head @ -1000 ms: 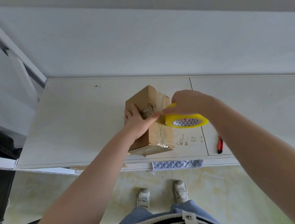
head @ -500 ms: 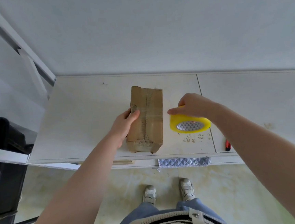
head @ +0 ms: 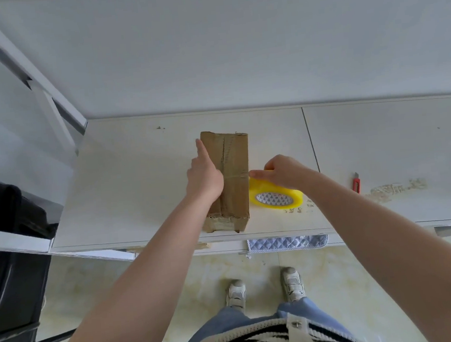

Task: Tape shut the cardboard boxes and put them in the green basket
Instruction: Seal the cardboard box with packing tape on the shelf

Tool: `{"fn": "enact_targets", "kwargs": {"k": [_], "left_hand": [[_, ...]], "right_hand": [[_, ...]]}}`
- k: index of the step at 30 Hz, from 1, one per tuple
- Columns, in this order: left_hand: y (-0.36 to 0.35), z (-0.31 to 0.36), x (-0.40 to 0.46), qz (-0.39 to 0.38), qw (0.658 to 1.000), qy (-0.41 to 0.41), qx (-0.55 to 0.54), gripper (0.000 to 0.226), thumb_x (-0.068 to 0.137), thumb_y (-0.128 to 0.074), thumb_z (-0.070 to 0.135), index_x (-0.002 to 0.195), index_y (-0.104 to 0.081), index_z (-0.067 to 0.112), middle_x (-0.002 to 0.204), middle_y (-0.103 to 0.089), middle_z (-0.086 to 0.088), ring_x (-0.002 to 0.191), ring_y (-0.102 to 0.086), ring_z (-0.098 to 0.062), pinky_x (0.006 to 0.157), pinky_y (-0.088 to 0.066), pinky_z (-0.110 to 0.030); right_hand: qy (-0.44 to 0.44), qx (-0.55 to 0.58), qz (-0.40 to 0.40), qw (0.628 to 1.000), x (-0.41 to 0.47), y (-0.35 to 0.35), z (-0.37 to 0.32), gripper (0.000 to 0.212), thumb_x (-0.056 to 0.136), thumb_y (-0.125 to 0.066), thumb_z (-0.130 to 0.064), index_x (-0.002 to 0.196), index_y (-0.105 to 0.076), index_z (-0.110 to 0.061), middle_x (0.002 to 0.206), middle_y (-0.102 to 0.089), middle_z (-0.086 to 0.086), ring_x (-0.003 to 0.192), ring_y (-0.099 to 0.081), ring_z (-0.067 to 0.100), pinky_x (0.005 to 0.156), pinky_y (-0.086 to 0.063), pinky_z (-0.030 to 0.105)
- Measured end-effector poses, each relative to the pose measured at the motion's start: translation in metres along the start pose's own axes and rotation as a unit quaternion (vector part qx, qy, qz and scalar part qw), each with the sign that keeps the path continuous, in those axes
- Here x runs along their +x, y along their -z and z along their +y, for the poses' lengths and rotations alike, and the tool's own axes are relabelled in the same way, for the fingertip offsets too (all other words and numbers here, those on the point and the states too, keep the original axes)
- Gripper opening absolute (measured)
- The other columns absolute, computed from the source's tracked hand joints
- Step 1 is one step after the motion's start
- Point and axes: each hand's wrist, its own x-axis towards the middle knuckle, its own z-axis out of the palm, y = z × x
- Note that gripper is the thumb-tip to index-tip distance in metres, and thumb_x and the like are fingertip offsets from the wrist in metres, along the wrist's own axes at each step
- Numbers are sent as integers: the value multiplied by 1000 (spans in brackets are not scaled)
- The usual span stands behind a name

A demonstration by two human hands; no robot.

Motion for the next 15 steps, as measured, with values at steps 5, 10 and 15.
{"fn": "enact_targets", "kwargs": {"k": [5,10,15], "left_hand": [[-20,-1,-12,60,990,-25,122,89,91,-33,69,155,10,24,160,-15,-13,136,-35,-36,99,-44,-47],[-27,0,-13,92,964,-73,238,101,76,-12,87,156,1,27,161,-7,-16,137,-32,-39,105,-36,-48],[-20,6,-10,47,957,-45,281,121,61,-12,98,155,7,25,145,-28,-19,127,-32,-36,102,-29,-44]], "right_hand": [[-20,-10,7,1000,-2,-4,-2,60,83,-50,-74,62,-49,-18,59,-50,-1,55,-48,13,50,-32,26],[-40,-42,22,998,-4,-2,-6,70,81,-47,-77,81,-64,-9,66,-56,0,60,-53,13,53,-38,26],[-51,-70,42,995,-10,-3,-11,75,81,-42,-80,83,-63,-8,66,-53,1,60,-52,15,57,-42,25]]}}
